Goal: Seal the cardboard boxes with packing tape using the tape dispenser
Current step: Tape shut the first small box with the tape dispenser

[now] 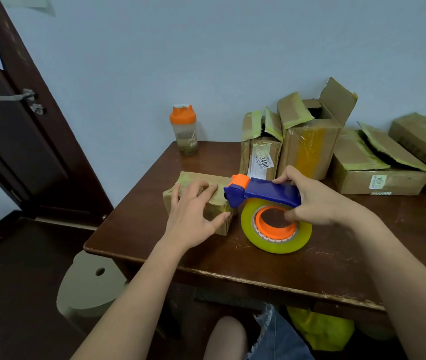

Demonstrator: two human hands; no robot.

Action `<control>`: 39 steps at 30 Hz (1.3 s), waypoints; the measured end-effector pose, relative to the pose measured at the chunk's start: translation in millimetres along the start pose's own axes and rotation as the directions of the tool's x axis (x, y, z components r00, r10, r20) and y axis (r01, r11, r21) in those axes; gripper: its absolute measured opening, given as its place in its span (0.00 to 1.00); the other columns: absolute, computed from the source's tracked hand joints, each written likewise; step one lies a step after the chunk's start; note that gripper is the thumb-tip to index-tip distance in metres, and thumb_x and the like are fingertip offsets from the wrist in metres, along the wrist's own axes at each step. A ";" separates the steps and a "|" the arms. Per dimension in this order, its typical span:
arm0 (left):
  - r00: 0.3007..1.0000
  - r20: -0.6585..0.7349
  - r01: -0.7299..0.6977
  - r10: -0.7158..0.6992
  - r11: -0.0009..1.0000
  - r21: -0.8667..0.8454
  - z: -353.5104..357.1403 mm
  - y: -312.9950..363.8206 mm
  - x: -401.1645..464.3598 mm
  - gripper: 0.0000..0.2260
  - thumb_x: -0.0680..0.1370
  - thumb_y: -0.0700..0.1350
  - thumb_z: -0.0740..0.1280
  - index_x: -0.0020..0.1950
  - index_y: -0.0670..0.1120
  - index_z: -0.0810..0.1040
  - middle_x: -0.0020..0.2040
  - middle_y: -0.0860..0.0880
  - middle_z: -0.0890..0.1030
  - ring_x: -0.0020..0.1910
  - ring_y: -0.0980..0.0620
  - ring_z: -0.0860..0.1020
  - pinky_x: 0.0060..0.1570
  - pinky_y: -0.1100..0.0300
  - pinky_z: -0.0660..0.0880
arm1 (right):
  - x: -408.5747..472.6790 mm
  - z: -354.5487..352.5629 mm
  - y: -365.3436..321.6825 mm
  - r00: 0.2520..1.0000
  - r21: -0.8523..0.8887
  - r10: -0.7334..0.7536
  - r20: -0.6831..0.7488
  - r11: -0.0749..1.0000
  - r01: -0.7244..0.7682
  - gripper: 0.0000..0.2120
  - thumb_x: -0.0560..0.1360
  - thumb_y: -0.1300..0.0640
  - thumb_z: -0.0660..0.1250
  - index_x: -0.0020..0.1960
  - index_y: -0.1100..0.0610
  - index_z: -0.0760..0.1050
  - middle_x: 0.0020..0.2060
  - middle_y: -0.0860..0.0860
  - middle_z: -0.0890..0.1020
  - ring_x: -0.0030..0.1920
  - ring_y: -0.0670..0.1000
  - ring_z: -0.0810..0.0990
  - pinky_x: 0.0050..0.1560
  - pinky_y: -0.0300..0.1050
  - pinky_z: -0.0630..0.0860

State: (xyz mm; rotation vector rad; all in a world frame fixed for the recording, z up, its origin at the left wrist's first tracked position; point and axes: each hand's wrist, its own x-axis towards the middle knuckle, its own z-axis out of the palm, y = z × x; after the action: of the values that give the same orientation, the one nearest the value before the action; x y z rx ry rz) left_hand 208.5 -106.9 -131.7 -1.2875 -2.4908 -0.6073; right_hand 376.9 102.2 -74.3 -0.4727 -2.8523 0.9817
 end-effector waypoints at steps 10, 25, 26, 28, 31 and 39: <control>0.998 -0.039 -0.047 0.053 0.989 0.138 6.4 1.3 -1.6 0.24 0.75 0.63 0.61 0.67 0.54 0.77 0.69 0.52 0.75 0.70 0.47 0.70 0.71 0.46 0.59 | -0.8 5.0 5.2 0.991 0.141 -0.133 0.032 0.982 0.128 0.40 0.70 0.67 0.73 0.69 0.31 0.65 0.66 0.45 0.72 0.57 0.50 0.77 0.57 0.53 0.78; 0.999 0.036 -0.026 0.021 0.992 0.126 3.0 -0.7 4.1 0.26 0.74 0.65 0.59 0.72 0.61 0.69 0.73 0.55 0.70 0.73 0.52 0.66 0.73 0.47 0.55 | -22.2 -21.4 15.9 0.997 -0.234 -0.063 0.045 0.969 0.072 0.43 0.69 0.57 0.75 0.66 0.22 0.55 0.53 0.47 0.70 0.48 0.47 0.73 0.52 0.54 0.76; 0.999 0.036 -0.023 0.019 0.992 0.123 2.9 -0.1 4.2 0.27 0.74 0.65 0.59 0.72 0.61 0.69 0.73 0.55 0.71 0.73 0.52 0.66 0.73 0.47 0.55 | -24.7 -22.6 15.8 0.997 -0.258 -0.058 0.043 0.964 0.067 0.43 0.69 0.57 0.75 0.65 0.21 0.54 0.53 0.47 0.70 0.48 0.47 0.73 0.51 0.53 0.76; 1.000 0.025 -0.019 0.016 0.993 0.117 2.4 1.6 3.2 0.27 0.74 0.65 0.59 0.72 0.61 0.70 0.72 0.55 0.71 0.72 0.51 0.67 0.73 0.46 0.56 | -29.1 -23.9 14.4 0.997 -0.281 -0.060 0.044 0.957 0.070 0.43 0.70 0.57 0.74 0.63 0.21 0.52 0.53 0.47 0.69 0.48 0.47 0.72 0.50 0.49 0.76; 1.000 0.015 -0.021 0.019 0.991 0.132 1.2 4.8 1.9 0.26 0.74 0.64 0.59 0.72 0.60 0.70 0.71 0.54 0.72 0.71 0.51 0.68 0.73 0.45 0.56 | -33.9 -26.9 12.9 0.996 -0.315 -0.077 0.040 0.945 0.085 0.42 0.71 0.55 0.74 0.63 0.22 0.51 0.53 0.47 0.69 0.48 0.46 0.71 0.51 0.48 0.75; 0.999 0.051 -0.023 0.017 0.990 0.137 -0.3 4.3 2.5 0.27 0.74 0.65 0.58 0.73 0.62 0.67 0.73 0.55 0.69 0.72 0.52 0.66 0.73 0.44 0.54 | -37.7 -34.6 8.1 0.998 -0.336 -0.029 0.054 0.941 0.046 0.42 0.71 0.58 0.73 0.68 0.23 0.55 0.48 0.46 0.68 0.44 0.46 0.71 0.51 0.53 0.75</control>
State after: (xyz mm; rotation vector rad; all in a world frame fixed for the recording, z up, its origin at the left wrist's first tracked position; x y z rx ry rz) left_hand 210.6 -103.0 -129.3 -1.2893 -2.5076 -0.3956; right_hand 421.0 116.6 -51.3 -0.4221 -3.0711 0.5010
